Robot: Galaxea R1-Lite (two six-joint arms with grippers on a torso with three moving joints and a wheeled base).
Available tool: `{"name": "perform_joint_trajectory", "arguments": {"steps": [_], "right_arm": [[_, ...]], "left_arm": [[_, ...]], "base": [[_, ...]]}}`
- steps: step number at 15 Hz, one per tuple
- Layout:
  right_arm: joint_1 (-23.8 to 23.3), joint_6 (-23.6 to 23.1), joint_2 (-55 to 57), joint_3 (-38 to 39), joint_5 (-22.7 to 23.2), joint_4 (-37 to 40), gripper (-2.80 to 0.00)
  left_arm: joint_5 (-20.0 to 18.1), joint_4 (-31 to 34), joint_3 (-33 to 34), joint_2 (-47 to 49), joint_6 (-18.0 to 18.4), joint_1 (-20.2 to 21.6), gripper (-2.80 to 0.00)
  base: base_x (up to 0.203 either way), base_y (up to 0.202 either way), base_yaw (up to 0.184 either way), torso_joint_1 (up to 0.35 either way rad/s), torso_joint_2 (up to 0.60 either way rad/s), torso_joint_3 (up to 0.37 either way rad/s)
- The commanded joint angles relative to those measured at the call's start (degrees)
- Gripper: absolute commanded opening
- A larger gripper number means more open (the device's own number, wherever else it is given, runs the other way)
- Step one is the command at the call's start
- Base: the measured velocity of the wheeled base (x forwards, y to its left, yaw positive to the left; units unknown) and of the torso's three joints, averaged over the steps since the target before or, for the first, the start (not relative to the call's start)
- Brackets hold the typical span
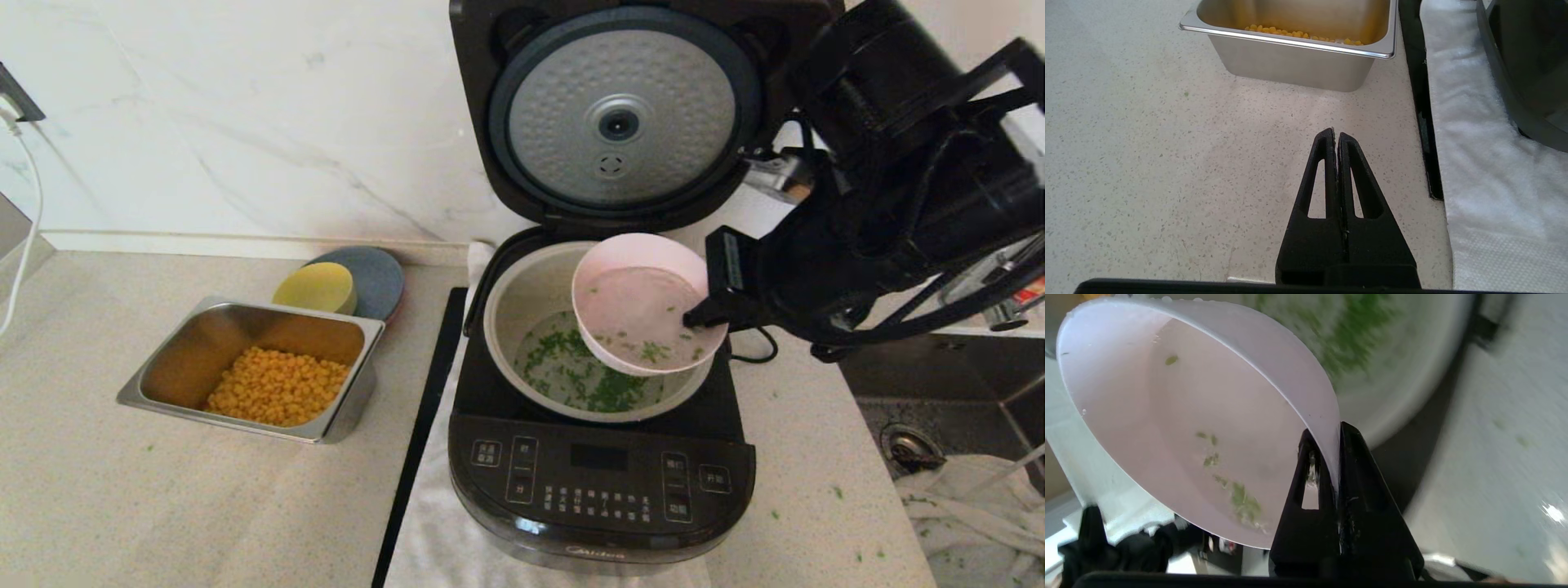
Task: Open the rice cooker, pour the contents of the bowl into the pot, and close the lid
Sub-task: Pour the water from the bowl into the rice cooker
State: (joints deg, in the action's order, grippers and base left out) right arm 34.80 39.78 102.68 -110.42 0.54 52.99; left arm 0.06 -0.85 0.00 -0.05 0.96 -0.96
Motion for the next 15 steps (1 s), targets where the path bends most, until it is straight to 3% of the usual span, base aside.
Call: {"name": "perform_joint_trajectory", "arguments": {"steps": [1,5,8,15], "right_arm": [[1.58,0.33,3.96,-0.23,-1.04,-1.95,-2.80],[3.12,0.38,6.42,-0.23,-4.47,-7.18,-2.80],[4.60,0.35,8.22,-0.23,-11.47,-10.66,-2.80],[5.36,-0.22,8.88,-0.23,-20.64,-15.25,-2.80]], "left_arm": [[0.02,-0.03,0.44,-0.04,0.00,0.00,-2.80],[0.02,-0.03,0.44,-0.04,0.00,0.00,-2.80],[0.02,-0.03,0.44,-0.04,0.00,0.00,-2.80],[0.02,-0.03,0.44,-0.04,0.00,0.00,-2.80]], "base": [[0.000,0.000,0.000,0.000,0.00,0.000],[0.000,0.000,0.000,0.000,0.00,0.000],[0.000,0.000,0.000,0.000,0.00,0.000],[0.000,0.000,0.000,0.000,0.00,0.000]]}}
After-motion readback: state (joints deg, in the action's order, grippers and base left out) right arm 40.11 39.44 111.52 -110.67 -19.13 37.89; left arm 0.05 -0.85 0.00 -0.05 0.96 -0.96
